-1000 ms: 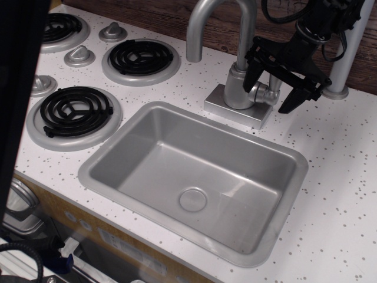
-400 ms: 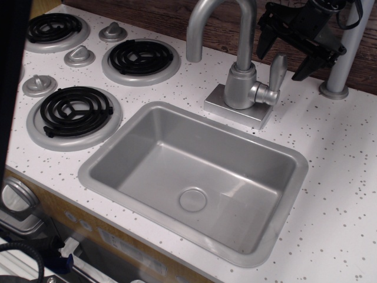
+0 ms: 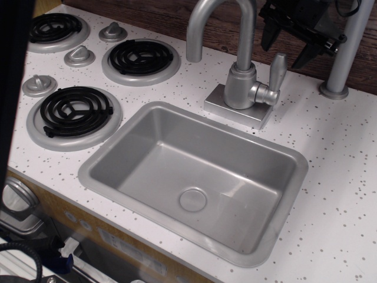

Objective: Lever vertical to front

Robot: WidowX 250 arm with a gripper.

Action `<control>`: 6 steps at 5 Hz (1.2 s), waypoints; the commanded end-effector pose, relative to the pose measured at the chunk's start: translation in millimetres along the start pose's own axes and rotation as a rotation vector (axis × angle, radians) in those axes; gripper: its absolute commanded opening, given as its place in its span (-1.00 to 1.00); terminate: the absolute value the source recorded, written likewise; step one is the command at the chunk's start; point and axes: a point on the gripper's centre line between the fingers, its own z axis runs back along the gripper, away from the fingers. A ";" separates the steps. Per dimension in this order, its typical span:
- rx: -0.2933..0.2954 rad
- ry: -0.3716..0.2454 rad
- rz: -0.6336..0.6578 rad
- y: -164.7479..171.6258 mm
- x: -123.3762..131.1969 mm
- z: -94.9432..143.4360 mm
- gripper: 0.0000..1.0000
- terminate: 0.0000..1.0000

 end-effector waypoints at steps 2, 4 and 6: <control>-0.026 0.011 0.033 2.5 0.2 20.7 -1.00 -1.00; -0.024 0.075 0.056 1.2 -23.5 25.5 -1.00 -1.00; -0.118 0.140 0.056 -0.7 -40.2 -3.7 -1.00 -1.00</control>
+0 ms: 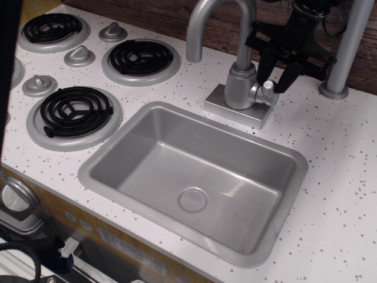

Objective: Lever vertical to front

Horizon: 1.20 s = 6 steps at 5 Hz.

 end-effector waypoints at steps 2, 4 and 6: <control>-0.049 -0.053 0.011 2.5 -0.4 -4.3 -1.00 -1.00; -0.055 -0.065 0.014 2.5 0.2 -9.1 -1.00 -1.00; -0.003 -0.043 0.041 4.4 -5.8 19.1 1.00 -1.00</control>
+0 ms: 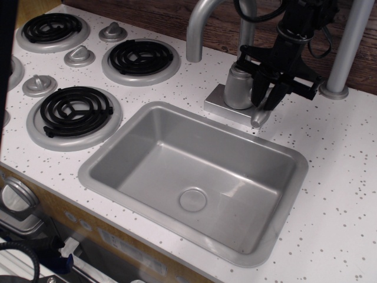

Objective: Lever vertical to front

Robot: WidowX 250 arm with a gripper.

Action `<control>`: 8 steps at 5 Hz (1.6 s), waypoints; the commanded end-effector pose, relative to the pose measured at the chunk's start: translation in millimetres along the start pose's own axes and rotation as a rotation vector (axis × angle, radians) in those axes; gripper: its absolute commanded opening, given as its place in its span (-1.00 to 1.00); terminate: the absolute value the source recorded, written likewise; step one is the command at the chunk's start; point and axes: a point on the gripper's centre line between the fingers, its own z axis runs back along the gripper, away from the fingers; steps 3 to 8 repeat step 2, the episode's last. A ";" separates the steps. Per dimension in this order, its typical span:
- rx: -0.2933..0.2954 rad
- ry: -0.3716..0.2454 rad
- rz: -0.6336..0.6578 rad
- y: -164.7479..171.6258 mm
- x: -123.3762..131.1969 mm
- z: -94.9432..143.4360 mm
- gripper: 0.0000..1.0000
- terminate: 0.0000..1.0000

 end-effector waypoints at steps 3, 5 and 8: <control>0.058 -0.069 0.045 0.3 -6.4 64.6 1.00 1.00; 0.058 -0.069 0.045 0.3 -6.4 64.6 1.00 1.00; 0.058 -0.069 0.045 0.3 -6.4 64.6 1.00 1.00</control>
